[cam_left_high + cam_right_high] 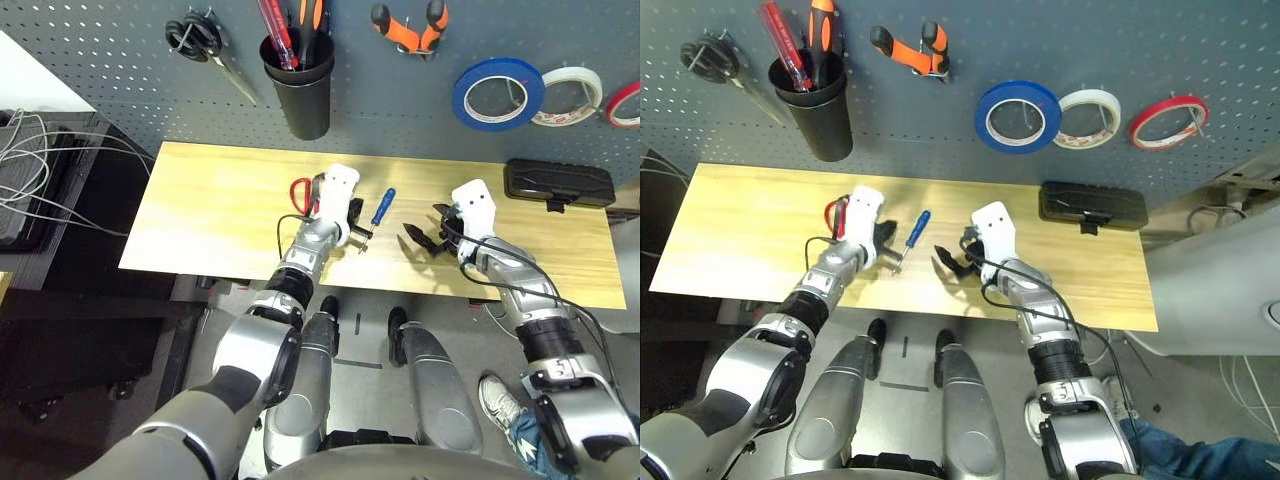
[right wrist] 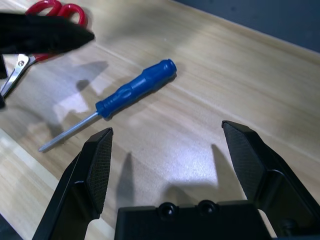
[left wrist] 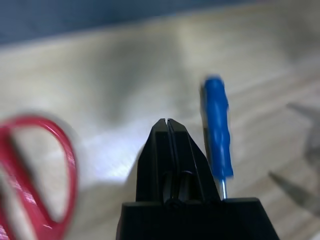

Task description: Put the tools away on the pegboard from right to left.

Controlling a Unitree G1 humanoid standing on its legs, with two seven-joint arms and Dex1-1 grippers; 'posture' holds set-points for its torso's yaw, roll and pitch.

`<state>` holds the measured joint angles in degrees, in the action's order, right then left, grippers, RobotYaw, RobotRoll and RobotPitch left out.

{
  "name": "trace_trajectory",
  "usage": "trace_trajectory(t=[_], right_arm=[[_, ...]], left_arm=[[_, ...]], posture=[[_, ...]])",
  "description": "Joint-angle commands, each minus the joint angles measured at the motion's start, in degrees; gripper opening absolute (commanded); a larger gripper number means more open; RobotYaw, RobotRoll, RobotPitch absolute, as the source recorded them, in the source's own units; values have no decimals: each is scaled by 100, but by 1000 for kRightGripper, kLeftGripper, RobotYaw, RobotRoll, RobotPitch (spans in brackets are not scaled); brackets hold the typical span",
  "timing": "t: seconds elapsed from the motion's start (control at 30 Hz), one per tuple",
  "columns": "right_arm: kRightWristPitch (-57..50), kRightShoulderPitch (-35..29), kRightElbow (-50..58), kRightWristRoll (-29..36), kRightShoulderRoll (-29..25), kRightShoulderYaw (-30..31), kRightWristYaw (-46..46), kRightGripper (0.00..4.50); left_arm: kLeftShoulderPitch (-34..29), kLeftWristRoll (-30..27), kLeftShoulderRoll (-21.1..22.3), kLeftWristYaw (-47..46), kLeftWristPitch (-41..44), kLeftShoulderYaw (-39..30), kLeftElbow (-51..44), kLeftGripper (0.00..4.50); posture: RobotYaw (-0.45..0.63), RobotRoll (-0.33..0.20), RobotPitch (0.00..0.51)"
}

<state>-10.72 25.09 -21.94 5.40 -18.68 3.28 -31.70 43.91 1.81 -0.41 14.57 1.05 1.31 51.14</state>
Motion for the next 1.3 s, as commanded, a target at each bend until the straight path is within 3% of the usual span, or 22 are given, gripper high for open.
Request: trace_trajectory(t=[0.03,0.27,0.3,0.43,0.77,1.3], right_arm=[[97,-105,-201,-69,24,27,-3,4500],[88,-269,-93,-71,38,38,28,4500],[76,-302,-55,-69,34,38,28,4500],[-31,-465,158,-48,-22,0,38,4500],[-322,-954,769,-24,-100,-33,80,4500],[-728,-1435,1428,7,-109,-10,126,4500]], left_arm=[[-341,59,59,45,188,120,-232,38],[-337,106,107,127,395,243,-350,38],[-318,110,107,129,394,259,-324,220],[-181,168,99,167,349,369,-102,1219],[308,223,-44,251,291,451,488,4480],[574,285,-273,284,388,481,992,4480]], posture=[[83,0,315],[75,0,328],[71,0,330],[51,0,347],[19,0,377],[-12,0,430]])
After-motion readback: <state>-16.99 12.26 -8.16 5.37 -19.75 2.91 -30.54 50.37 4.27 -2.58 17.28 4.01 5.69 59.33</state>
